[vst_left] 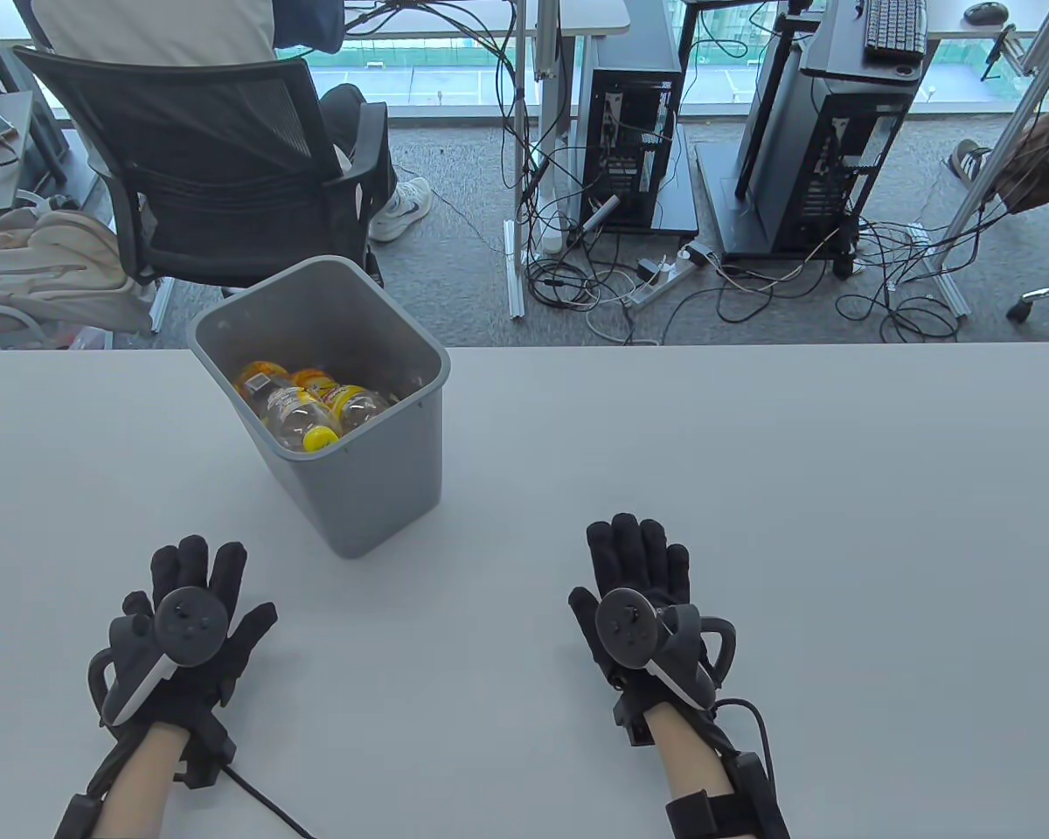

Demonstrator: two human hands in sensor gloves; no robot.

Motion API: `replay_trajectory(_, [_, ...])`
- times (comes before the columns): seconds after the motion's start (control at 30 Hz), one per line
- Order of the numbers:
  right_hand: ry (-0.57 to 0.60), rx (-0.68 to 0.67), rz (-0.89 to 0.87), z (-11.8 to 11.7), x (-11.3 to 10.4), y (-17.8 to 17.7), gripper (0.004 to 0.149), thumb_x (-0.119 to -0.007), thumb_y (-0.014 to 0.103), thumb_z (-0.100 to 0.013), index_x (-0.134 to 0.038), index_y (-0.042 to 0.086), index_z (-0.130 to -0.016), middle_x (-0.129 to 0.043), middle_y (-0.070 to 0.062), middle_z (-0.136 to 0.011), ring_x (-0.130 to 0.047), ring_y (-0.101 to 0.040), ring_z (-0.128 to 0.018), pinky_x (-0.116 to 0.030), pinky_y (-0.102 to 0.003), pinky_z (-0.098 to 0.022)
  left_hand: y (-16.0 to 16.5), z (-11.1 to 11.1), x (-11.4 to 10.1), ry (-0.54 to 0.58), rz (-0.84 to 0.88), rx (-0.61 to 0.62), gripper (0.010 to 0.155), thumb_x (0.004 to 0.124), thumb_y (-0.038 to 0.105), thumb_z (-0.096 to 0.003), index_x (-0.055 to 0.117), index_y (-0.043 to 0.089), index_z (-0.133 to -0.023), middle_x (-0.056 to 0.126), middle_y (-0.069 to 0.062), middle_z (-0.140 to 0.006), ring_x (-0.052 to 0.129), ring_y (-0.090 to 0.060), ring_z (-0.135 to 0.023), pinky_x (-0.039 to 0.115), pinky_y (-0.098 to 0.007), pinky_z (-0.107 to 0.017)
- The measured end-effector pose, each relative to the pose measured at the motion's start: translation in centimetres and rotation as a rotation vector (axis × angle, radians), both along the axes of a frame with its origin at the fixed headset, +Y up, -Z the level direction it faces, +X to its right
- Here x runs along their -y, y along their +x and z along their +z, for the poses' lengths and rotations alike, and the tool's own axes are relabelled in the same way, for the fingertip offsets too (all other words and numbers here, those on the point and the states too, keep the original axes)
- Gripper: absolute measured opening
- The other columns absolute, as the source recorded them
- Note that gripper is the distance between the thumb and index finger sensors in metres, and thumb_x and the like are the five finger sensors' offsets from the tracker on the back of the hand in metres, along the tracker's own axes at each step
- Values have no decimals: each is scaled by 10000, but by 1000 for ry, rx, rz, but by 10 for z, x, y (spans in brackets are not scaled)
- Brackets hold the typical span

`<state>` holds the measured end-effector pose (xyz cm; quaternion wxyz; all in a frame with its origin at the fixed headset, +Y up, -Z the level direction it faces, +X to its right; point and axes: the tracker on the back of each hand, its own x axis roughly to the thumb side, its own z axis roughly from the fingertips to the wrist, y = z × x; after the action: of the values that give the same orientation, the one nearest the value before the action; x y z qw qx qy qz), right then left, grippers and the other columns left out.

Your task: Place bottles in bin

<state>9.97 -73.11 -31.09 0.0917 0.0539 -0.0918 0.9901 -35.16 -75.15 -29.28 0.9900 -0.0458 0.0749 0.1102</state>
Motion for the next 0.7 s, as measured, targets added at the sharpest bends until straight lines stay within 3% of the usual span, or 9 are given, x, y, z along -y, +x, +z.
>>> replay_trajectory(0.7, [-123, -7, 158, -8, 13, 2, 770, -611, 586, -492, -275, 316, -1131, -198, -51, -1222, -154, -339, -1091, -199, -522, -801, 5, 0, 4, -72, -68, 9, 822, 506, 725, -491, 156, 403, -1161, 12, 10, -1269, -17, -313, -1198, 150, -678, -831])
